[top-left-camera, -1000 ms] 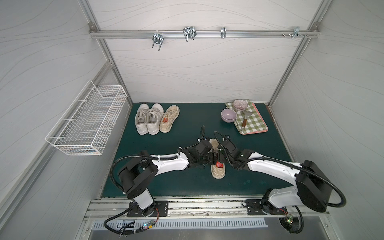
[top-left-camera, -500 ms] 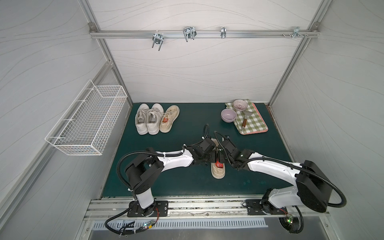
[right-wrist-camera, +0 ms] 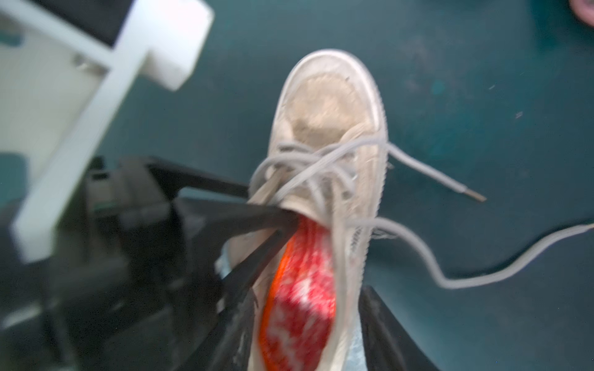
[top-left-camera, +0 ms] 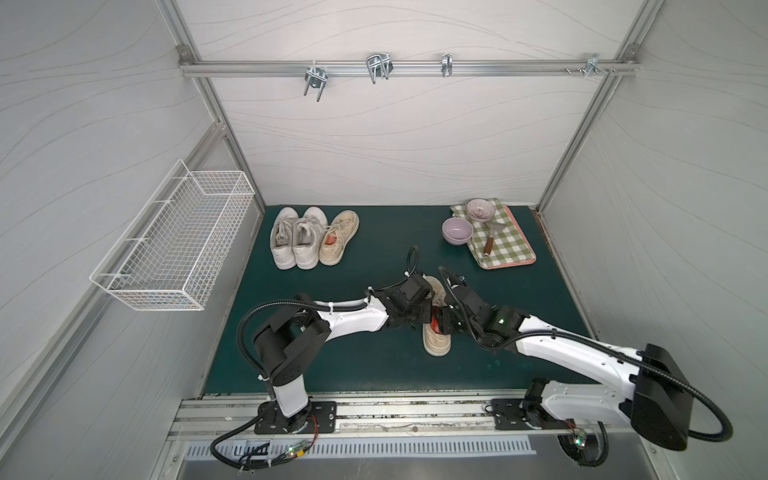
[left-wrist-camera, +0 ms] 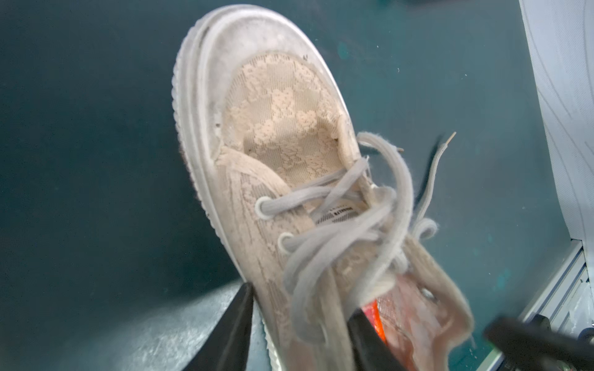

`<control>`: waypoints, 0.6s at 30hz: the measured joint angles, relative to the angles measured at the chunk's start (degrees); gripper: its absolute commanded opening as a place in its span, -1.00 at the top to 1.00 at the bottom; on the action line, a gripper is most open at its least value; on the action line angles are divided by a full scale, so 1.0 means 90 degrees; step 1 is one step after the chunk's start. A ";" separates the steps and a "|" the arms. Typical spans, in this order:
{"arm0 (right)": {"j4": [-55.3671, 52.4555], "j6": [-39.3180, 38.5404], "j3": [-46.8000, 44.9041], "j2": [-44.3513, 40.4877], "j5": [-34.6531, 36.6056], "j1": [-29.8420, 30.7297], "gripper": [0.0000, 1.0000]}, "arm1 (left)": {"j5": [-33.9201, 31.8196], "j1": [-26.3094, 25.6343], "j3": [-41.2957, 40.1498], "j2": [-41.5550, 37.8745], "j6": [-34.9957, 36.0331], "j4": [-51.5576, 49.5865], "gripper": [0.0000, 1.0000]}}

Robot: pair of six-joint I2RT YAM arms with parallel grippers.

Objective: Remove the insole from the shoe

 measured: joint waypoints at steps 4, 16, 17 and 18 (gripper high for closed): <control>0.0017 0.0097 0.0000 0.0029 -0.0352 0.0041 0.12 | 0.0039 0.0029 0.0000 0.0000 0.0010 0.0000 0.28; 0.0209 0.0104 0.0000 0.0617 -0.0656 -0.0185 0.23 | 0.0209 0.0158 -0.0041 0.0000 -0.0010 0.0253 0.43; 0.0231 0.0100 0.0000 0.0687 -0.0651 -0.0228 0.22 | 0.0219 0.0158 -0.0053 0.0000 -0.0010 0.0274 0.45; 0.0245 0.0100 0.0000 0.0753 -0.0646 -0.0270 0.20 | 0.0231 0.0158 -0.0061 0.0000 -0.0007 0.0284 0.47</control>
